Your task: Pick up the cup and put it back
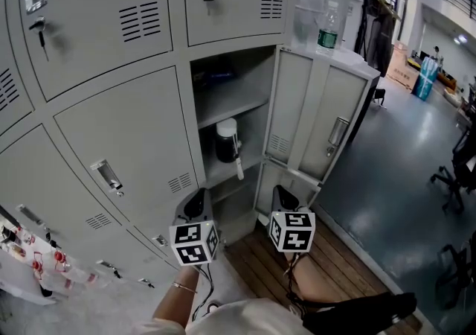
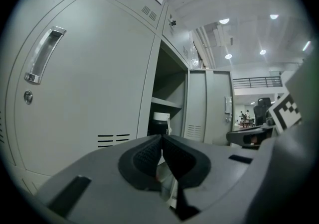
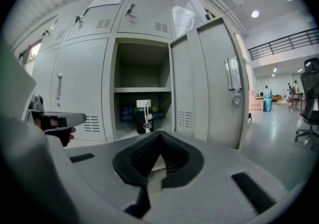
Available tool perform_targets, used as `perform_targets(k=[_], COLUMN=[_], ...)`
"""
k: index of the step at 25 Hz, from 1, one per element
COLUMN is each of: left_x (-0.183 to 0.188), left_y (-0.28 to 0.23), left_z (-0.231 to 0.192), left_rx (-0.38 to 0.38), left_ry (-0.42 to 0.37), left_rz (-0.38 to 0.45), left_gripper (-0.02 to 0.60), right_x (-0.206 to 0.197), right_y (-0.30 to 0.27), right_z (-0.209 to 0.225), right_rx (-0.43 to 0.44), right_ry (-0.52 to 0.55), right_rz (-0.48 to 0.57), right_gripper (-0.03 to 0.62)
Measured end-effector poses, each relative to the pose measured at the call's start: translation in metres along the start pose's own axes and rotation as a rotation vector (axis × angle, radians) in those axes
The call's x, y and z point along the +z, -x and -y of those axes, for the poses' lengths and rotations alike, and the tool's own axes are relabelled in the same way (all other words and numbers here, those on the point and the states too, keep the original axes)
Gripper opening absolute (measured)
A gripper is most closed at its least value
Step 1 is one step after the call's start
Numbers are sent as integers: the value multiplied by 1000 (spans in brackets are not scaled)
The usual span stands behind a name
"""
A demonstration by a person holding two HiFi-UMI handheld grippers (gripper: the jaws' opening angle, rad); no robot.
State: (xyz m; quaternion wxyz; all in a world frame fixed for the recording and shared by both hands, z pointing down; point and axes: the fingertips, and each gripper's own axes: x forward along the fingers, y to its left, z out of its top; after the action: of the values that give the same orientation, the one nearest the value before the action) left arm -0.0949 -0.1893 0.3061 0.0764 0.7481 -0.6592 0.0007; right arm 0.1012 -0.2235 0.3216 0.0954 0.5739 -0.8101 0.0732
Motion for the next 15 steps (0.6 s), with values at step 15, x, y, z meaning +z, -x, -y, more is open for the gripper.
perform_targets(k=[15], left_x=[-7], left_y=[2], left_z=[-5], left_rx=[7], left_ry=[7], left_rz=[-16], left_gripper=[9], right_x=[-6], right_y=[-1], right_z=[-7], right_rx=[7], right_ry=[-8], right_rz=[-9], right_gripper=[-9])
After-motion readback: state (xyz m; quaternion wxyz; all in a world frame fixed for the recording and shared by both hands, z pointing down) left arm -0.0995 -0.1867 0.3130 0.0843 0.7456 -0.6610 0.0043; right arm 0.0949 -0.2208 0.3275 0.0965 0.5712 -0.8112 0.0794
